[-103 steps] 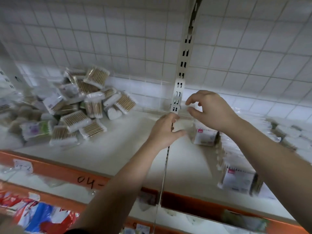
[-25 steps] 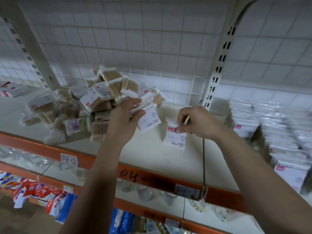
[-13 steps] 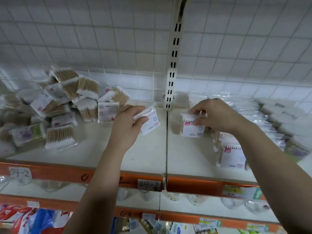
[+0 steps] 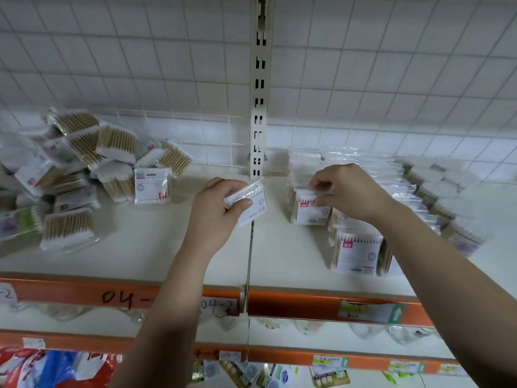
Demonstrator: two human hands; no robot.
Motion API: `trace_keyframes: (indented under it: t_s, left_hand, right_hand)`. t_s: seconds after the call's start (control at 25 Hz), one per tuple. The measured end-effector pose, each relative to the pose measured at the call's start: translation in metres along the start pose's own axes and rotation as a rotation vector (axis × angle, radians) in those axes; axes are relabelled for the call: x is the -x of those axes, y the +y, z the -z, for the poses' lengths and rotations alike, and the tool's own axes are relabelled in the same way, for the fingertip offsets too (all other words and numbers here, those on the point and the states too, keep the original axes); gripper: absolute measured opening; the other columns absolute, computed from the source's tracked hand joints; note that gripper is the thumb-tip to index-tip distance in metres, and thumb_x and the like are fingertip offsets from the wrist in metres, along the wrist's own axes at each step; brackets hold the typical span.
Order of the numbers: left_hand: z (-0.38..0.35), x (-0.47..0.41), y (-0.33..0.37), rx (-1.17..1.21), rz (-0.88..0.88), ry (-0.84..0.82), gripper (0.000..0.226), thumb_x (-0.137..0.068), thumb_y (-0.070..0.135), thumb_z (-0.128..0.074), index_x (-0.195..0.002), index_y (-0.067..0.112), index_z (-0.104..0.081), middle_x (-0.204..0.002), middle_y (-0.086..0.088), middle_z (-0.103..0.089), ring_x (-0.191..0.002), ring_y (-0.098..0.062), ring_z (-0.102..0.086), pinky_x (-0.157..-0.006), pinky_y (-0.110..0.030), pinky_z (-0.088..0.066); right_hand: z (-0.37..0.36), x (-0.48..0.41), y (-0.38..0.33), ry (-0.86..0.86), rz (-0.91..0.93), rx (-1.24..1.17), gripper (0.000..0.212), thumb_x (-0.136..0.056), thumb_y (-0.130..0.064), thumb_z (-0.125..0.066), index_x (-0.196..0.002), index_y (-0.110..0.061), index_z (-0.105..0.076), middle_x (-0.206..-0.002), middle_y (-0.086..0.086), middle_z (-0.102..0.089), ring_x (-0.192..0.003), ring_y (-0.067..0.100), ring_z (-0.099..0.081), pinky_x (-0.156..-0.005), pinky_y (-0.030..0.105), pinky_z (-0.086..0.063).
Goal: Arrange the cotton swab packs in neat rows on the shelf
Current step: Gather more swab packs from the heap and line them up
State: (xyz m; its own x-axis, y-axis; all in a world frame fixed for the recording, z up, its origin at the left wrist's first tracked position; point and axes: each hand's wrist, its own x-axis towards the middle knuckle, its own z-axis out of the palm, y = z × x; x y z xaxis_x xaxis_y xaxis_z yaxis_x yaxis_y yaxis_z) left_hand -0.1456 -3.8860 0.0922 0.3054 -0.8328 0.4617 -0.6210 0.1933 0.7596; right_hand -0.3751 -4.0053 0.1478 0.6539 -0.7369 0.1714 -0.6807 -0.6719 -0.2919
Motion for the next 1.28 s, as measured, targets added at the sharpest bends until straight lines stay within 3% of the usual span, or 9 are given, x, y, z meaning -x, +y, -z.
trace_keyframes:
  t_s: [0.12, 0.32, 0.48, 0.72, 0.96, 1.28]
  left_hand:
    - [-0.004, 0.001, 0.004, 0.019, 0.004, 0.001, 0.021, -0.082, 0.013, -0.071, -0.101, 0.02, -0.069, -0.097, 0.014, -0.062, -0.095, -0.008, -0.059, -0.082, -0.037, -0.052]
    - [-0.007, 0.001, 0.009, 0.035, -0.012, -0.054, 0.021, -0.081, 0.013, -0.071, -0.101, 0.02, -0.069, -0.097, 0.015, -0.063, -0.094, -0.005, -0.06, -0.077, -0.03, -0.049]
    - [-0.016, 0.003, 0.016, -0.001, -0.021, -0.165, 0.022, -0.082, 0.013, -0.071, -0.103, 0.019, -0.071, -0.095, 0.012, -0.064, -0.09, -0.001, -0.059, -0.073, -0.015, -0.041]
    - [-0.046, 0.001, 0.03, -0.062, -0.075, -0.212, 0.022, -0.081, 0.015, -0.073, -0.103, 0.018, -0.07, -0.094, 0.011, -0.064, -0.087, -0.001, -0.058, -0.075, -0.011, -0.04]
    - [-0.076, -0.006, 0.04, -0.155, -0.17, -0.222, 0.023, -0.083, 0.018, -0.071, -0.107, 0.016, -0.07, -0.102, 0.005, -0.065, -0.096, -0.015, -0.058, -0.082, -0.027, -0.046]
    - [-0.095, -0.028, 0.039, -0.163, -0.141, -0.207, 0.02, -0.08, 0.016, -0.075, -0.1, 0.012, -0.074, -0.091, 0.002, -0.056, -0.09, -0.019, -0.056, -0.077, -0.027, -0.044]
  right_hand:
    - [-0.001, -0.003, -0.001, -0.015, 0.005, -0.042, 0.022, -0.071, -0.013, -0.08, -0.09, -0.013, -0.069, -0.08, -0.003, -0.063, -0.077, 0.015, -0.056, -0.065, 0.018, -0.04]
    - [-0.012, -0.014, 0.003, 0.004, 0.063, 0.075, 0.026, -0.074, -0.019, -0.078, -0.097, -0.011, -0.069, -0.095, 0.005, -0.062, -0.093, 0.023, -0.054, -0.08, 0.033, -0.044]
    - [-0.013, -0.013, 0.007, 0.031, 0.051, 0.053, 0.026, -0.076, -0.023, -0.076, -0.098, -0.012, -0.067, -0.089, 0.002, -0.054, -0.088, 0.021, -0.052, -0.076, 0.033, -0.044]
    - [-0.002, -0.002, 0.016, 0.2, 0.069, -0.086, 0.009, -0.089, -0.022, -0.061, -0.09, -0.017, -0.068, -0.085, -0.002, -0.061, -0.075, 0.011, -0.05, -0.07, 0.028, -0.042]
    - [0.005, 0.007, 0.035, 0.222, 0.028, -0.086, 0.012, -0.09, -0.027, -0.058, -0.087, -0.021, -0.068, -0.084, -0.004, -0.063, -0.079, 0.013, -0.053, -0.072, 0.033, -0.046]
    - [0.009, 0.009, 0.045, 0.278, 0.026, -0.097, 0.012, -0.091, -0.025, -0.056, -0.084, -0.023, -0.065, -0.083, -0.007, -0.063, -0.077, 0.012, -0.054, -0.073, 0.038, -0.049]
